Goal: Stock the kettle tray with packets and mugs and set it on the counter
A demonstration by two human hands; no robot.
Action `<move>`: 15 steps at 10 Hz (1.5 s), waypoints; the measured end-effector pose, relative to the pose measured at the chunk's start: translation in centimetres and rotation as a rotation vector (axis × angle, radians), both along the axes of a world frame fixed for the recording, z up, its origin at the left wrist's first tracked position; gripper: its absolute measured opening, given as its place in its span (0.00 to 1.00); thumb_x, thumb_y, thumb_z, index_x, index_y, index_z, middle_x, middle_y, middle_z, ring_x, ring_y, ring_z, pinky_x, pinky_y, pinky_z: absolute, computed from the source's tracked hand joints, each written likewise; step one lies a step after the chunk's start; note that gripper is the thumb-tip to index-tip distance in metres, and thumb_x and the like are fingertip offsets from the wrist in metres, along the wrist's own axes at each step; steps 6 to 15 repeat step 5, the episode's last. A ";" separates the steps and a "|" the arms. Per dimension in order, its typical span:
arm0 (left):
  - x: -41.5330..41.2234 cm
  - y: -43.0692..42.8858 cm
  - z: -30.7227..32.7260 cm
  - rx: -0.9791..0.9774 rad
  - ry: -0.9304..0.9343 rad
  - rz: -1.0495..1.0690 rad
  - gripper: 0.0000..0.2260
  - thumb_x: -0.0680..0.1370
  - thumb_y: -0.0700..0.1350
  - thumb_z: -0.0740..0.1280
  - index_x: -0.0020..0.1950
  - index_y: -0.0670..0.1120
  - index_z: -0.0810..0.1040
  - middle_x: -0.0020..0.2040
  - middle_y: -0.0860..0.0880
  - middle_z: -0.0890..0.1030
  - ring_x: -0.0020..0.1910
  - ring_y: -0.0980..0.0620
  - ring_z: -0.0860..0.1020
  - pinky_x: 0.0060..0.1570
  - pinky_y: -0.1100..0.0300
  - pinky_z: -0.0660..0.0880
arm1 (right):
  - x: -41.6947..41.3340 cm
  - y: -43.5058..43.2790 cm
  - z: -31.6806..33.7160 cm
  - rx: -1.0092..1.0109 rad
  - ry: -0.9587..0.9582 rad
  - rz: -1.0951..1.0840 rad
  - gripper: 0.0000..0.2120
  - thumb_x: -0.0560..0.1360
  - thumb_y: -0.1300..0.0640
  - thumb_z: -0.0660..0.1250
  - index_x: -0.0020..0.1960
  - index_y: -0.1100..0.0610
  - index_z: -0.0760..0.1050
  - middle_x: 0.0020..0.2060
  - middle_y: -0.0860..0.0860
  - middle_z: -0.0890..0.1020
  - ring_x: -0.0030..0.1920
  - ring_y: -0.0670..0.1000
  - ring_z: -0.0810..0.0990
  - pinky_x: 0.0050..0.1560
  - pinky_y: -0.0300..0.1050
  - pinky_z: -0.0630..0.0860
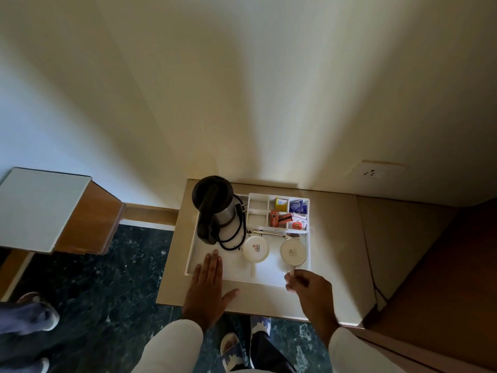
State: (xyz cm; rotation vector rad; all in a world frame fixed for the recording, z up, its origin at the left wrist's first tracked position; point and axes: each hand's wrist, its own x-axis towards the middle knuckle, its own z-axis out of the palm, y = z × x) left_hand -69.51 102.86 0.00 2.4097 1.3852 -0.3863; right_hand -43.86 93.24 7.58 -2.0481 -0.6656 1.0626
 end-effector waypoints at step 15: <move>0.4 0.0 1.6 0.004 -0.128 -0.010 0.43 0.79 0.72 0.43 0.81 0.40 0.56 0.81 0.41 0.58 0.80 0.41 0.60 0.76 0.47 0.55 | 1.6 -0.9 0.5 0.008 -0.366 -0.013 0.28 0.70 0.27 0.61 0.52 0.51 0.74 0.49 0.48 0.82 0.46 0.49 0.82 0.46 0.40 0.80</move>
